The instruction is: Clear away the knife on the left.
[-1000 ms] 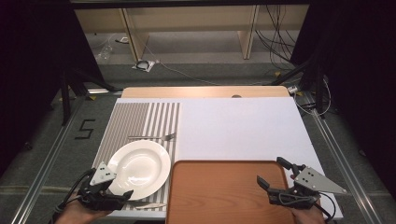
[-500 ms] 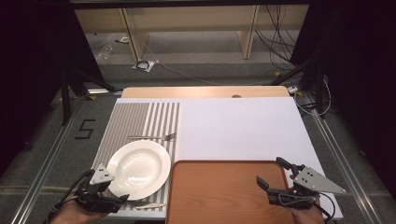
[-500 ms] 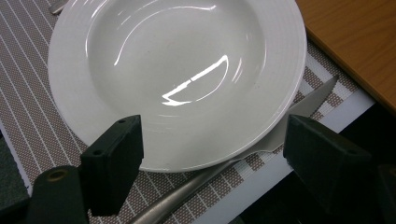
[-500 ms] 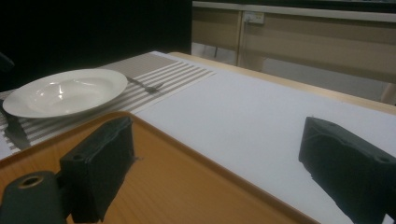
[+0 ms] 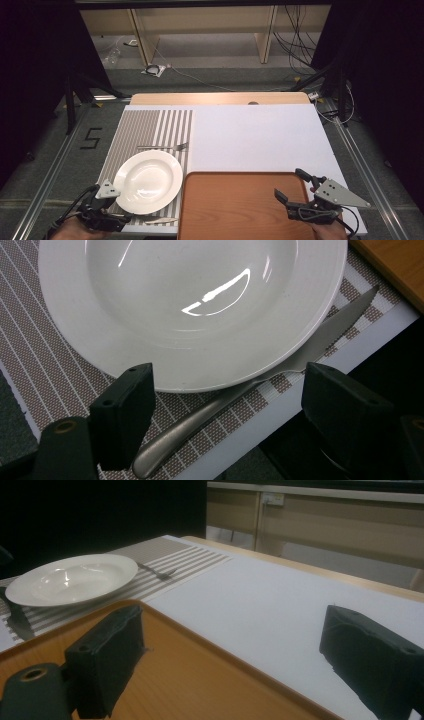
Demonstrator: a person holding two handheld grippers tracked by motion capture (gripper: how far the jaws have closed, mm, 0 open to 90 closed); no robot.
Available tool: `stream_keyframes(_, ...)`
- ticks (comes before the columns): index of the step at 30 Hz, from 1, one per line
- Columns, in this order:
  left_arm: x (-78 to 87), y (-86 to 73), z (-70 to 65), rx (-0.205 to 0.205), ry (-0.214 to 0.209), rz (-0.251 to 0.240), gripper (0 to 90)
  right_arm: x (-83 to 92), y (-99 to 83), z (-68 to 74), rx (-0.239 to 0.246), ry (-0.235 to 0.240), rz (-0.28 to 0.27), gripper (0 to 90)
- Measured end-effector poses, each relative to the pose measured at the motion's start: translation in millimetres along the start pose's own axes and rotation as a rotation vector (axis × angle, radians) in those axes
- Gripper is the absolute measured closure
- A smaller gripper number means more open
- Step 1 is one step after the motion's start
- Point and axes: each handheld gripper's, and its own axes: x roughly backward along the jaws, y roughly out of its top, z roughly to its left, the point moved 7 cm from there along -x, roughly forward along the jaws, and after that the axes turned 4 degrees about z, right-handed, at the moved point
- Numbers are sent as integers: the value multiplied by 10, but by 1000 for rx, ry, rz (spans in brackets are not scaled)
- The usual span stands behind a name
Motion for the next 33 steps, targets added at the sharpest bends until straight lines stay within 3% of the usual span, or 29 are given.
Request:
stream_keyframes(16, -163, -165, 68, 21, -12, 107, 224, 0, -4, 8, 1, 4, 4, 115)
stream_keyframes(33, -373, -223, 89, 15, -29, 175, 242, -15, -4, 21, 3, 14, 3, 117)
